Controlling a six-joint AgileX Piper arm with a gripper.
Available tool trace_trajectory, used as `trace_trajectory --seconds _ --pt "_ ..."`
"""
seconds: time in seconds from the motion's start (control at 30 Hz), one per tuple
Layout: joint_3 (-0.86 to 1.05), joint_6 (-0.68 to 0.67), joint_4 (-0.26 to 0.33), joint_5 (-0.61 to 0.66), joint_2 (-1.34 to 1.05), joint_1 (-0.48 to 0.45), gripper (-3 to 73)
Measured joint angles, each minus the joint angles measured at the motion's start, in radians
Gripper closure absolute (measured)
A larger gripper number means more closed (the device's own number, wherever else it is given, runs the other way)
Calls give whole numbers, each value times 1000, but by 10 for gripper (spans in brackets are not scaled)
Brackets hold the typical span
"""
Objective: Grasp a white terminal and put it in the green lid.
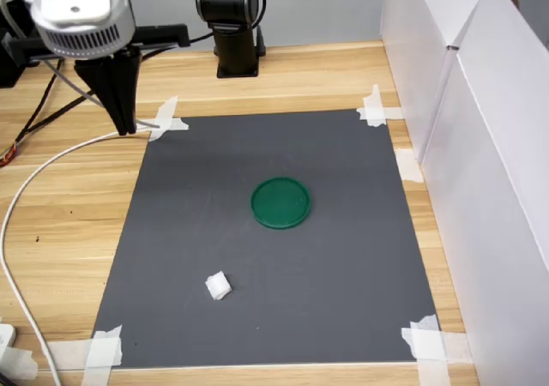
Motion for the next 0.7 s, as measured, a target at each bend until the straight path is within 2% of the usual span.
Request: trace_trajectory --seconds 0.4,0.7 --pt "-237 -52 46 173 175 0 710" --pt "-351 -153 75 176 288 17 710"
